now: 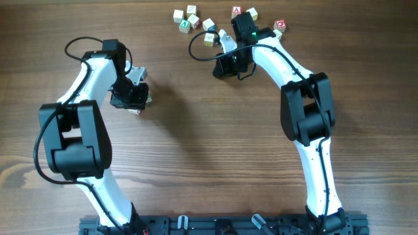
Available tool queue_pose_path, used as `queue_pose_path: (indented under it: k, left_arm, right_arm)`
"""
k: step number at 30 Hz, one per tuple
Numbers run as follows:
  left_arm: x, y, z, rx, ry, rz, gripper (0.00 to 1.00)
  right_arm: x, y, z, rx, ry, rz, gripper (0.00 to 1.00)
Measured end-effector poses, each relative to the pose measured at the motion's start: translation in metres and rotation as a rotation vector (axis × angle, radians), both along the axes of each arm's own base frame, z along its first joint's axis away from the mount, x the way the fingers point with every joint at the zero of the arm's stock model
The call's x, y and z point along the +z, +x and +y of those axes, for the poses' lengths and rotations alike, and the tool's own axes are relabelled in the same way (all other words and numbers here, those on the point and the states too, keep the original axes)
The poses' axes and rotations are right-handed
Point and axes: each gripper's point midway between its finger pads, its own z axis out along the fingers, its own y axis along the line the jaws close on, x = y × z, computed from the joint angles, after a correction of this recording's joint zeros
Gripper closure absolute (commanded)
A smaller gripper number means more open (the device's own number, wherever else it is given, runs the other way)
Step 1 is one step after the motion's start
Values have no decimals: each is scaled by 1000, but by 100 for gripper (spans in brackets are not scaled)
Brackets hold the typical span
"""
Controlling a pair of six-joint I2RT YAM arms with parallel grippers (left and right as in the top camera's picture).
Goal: Form a circle
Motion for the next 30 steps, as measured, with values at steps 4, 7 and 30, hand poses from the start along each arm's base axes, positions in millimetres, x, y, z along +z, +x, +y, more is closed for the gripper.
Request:
queue_pose_path:
  k: [4, 7, 30]
  left_arm:
    - [0, 2, 0, 4, -1, -7, 95]
    - [0, 2, -2, 4, -10, -7, 95]
    - [174, 33, -13, 15, -66, -576, 96]
  right_arm:
    - [0, 0, 0, 0, 0, -1, 96]
    - [0, 0, 0, 0, 0, 0, 96]
    - [43, 33, -53, -112, 1, -83, 95]
